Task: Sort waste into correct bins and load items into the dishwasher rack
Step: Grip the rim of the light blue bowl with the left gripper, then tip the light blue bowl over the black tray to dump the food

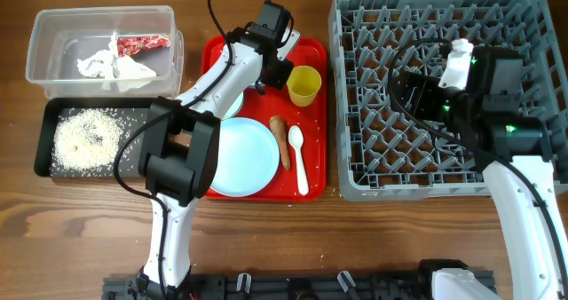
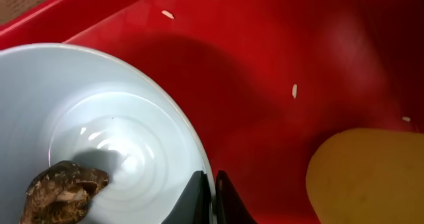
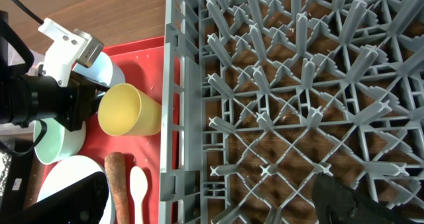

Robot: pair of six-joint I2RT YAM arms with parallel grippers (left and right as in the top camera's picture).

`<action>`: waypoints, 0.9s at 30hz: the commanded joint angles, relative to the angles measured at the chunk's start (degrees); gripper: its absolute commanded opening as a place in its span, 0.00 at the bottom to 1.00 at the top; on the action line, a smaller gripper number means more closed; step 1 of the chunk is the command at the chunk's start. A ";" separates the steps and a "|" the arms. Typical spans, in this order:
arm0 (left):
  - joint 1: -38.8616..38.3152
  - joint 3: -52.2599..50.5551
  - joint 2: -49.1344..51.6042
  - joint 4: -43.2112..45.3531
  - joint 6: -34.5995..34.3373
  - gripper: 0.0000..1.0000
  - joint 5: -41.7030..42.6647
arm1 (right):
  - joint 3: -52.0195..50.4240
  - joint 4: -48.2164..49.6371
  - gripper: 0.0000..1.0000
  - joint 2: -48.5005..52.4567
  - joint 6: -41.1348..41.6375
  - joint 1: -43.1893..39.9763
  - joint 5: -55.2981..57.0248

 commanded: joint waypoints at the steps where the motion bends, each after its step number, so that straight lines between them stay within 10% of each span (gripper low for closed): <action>1: -0.26 1.16 -0.33 0.85 -2.54 0.04 0.94 | 1.49 0.31 1.00 0.57 0.79 -0.02 0.72; 17: 8.92 7.52 -18.25 -12.63 -27.52 0.04 7.78 | 1.49 0.28 1.00 0.57 0.66 -0.02 1.18; 27: 38.27 3.72 -20.09 -27.89 -19.04 0.04 31.56 | 1.49 0.31 0.99 0.57 0.63 -0.02 2.01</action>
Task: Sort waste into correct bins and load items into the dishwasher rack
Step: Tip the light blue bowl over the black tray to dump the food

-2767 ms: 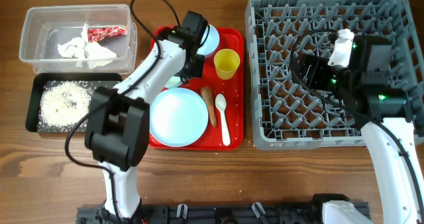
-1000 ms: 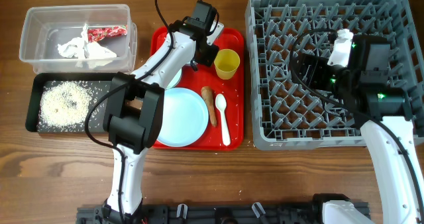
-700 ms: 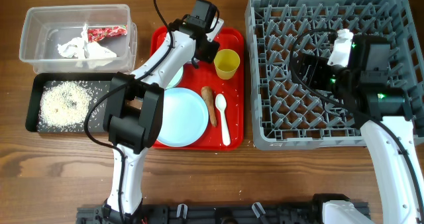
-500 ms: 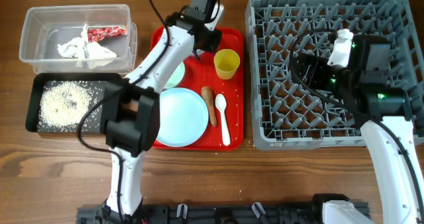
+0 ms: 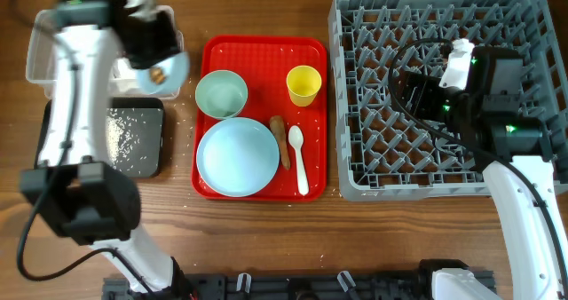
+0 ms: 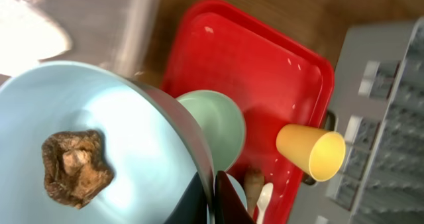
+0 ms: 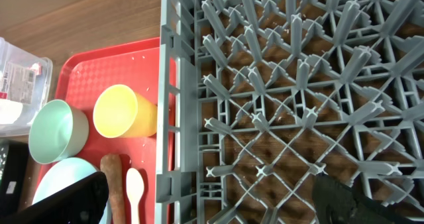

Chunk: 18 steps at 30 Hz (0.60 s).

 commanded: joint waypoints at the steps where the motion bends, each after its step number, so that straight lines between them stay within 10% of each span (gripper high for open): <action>1: 9.66 -3.98 -0.37 -0.81 6.40 0.04 12.04 | 1.49 0.28 1.00 0.57 0.68 -0.02 1.05; 6: 22.47 -16.28 -0.37 0.79 19.10 0.04 33.16 | 1.49 0.28 1.00 0.57 0.81 -0.02 1.03; 18: 38.62 -35.58 -0.37 10.84 20.65 0.04 69.35 | 1.49 0.28 1.00 0.57 1.01 -0.02 1.03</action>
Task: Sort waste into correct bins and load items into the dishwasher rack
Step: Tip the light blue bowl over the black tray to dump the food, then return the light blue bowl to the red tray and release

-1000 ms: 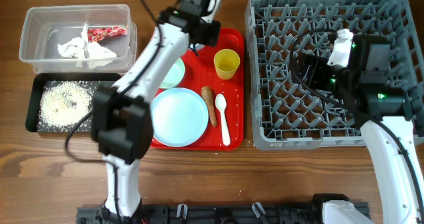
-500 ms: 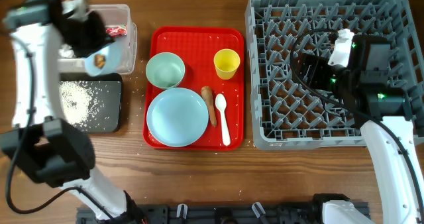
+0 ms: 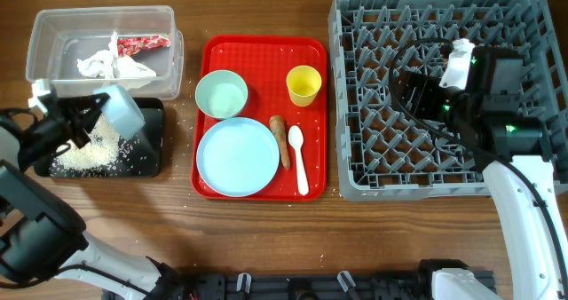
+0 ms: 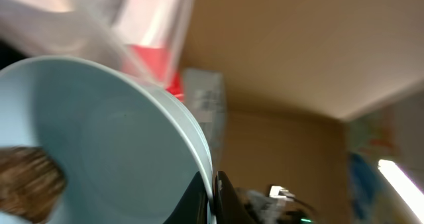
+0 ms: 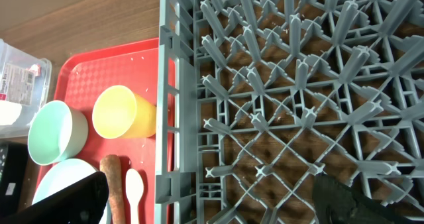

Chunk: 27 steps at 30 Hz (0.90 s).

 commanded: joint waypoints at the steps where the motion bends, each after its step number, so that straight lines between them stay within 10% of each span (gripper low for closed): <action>1: 1.16 -0.50 -0.37 0.11 0.98 0.04 9.90 | 1.49 0.26 1.00 0.52 1.11 -0.02 0.90; 11: 0.52 -0.50 -0.42 0.35 -9.22 0.04 9.88 | 1.49 1.33 1.00 0.52 2.23 0.00 0.83; 18: -15.04 13.79 -0.98 0.42 -9.66 0.04 7.02 | 1.49 1.95 1.00 0.52 3.93 0.00 0.90; 22: -29.46 26.62 -0.98 8.26 -20.17 0.04 -19.98 | 1.49 1.97 1.00 0.52 5.18 0.00 0.85; 27: -49.55 27.96 0.46 19.17 -17.62 0.04 -62.38 | 1.49 0.85 1.00 0.52 5.16 0.00 0.90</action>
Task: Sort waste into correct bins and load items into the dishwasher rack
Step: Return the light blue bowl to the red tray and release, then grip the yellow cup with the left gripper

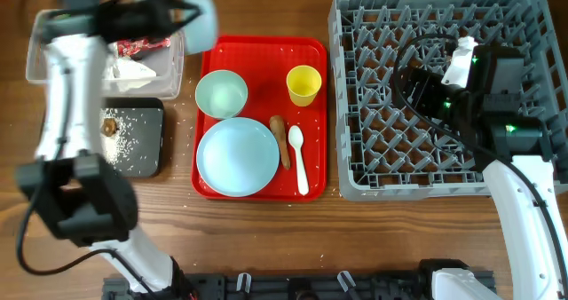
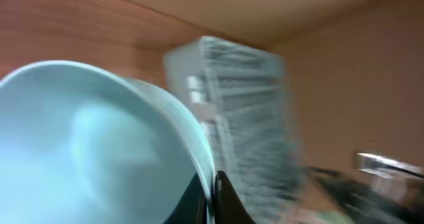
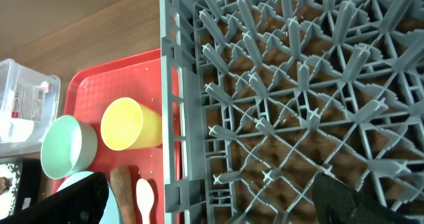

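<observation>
My left gripper is shut on the rim of a pale blue bowl, which shows nothing inside. Overhead, that bowl is blurred, held high by the clear bin's right end. A brown food lump lies in the black tray among rice. The red tray carries a green bowl, yellow cup, blue plate, brown stick and white spoon. My right gripper hangs open over the grey dishwasher rack.
A clear plastic bin at the back left holds a red wrapper and crumpled tissue. Rice grains lie scattered on the wood around the black tray. The rack fills the right side, and my right arm reaches over it.
The bowl was tilted over the black tray with the brown lump at its lip. Now the lump lies in that tray, and the bowl is up by the clear bin with nothing in it.
My left gripper was shut on the bowl's rim on the red tray, the lump inside. Then it held the bowl near the clear bin, then tilted over the black tray. The lump now lies in the black tray. My right gripper stayed open over the rack.
</observation>
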Robot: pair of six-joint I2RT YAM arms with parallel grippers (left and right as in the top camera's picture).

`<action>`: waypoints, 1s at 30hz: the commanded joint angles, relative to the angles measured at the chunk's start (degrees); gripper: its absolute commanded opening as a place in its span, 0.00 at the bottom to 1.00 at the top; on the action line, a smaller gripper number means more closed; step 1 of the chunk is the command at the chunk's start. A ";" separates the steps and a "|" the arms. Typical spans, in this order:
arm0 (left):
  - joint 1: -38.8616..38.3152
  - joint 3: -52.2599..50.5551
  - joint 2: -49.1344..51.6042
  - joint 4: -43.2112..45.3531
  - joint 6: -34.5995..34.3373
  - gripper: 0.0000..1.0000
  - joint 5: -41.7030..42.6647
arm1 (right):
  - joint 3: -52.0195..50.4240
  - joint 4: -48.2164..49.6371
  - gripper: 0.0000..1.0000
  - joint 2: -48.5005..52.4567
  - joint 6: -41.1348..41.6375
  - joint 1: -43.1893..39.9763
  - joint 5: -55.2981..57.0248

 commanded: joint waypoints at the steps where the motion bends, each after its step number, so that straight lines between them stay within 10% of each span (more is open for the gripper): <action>1: -13.73 0.33 1.62 3.34 2.14 0.04 -40.48 | 1.49 -0.79 1.00 0.52 0.85 0.00 0.87; 10: -29.94 0.31 13.22 5.92 10.19 0.04 -64.70 | 1.49 -1.31 1.00 0.52 0.70 0.00 0.87; 30: -27.28 4.09 11.37 -2.19 -1.05 0.46 -47.54 | 0.90 -2.01 1.00 0.52 0.79 0.00 0.87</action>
